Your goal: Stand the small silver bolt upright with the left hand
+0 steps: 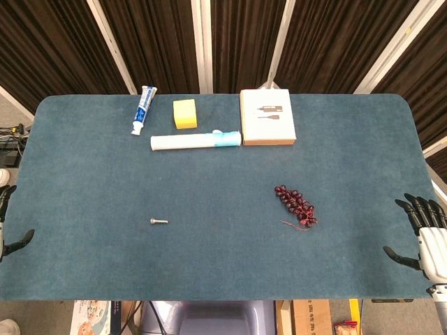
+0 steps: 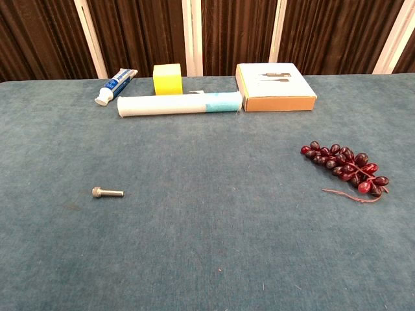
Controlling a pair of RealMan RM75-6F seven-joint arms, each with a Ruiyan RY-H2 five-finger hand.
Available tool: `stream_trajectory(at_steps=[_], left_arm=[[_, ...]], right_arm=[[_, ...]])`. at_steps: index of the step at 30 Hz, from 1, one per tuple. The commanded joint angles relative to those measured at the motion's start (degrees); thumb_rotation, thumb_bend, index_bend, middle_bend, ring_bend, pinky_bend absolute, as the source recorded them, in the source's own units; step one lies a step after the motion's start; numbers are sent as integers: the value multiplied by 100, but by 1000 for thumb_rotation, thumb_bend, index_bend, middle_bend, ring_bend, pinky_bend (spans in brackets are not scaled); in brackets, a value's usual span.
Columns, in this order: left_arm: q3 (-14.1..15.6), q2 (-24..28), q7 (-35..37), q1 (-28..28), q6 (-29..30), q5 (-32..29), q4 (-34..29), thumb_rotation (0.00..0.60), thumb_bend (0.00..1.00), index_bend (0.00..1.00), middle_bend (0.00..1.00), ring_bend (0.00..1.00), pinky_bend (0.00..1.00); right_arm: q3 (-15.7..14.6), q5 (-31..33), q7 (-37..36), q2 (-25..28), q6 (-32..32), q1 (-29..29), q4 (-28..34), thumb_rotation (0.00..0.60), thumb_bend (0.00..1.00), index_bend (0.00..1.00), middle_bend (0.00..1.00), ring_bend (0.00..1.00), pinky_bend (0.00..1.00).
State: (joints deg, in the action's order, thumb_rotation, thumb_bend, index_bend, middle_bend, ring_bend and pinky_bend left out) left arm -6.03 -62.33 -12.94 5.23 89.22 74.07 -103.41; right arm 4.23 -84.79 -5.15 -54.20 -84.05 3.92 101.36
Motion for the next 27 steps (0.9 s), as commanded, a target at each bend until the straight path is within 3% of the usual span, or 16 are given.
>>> stream_trajectory(at_steps=[1,21,27], left_arm=[[-21,-17,-30,0,6,-17,18,600,318,120,85,0,0],[-11,26,63,-41,-45,106,-55,600,318,120,85,0,0],[-151,-117,-48,279,-575,-158,189,600,318,128,86,0,0]], right_arm=[[9,30,15,-9,31,16,-13,600,154,175,108,62,0],[-35,-71,34,12,-9,-13,15,600,154,175,109,62,0],[-27,-28,12,20,7,-15,3,600,155,175,108,62,0]])
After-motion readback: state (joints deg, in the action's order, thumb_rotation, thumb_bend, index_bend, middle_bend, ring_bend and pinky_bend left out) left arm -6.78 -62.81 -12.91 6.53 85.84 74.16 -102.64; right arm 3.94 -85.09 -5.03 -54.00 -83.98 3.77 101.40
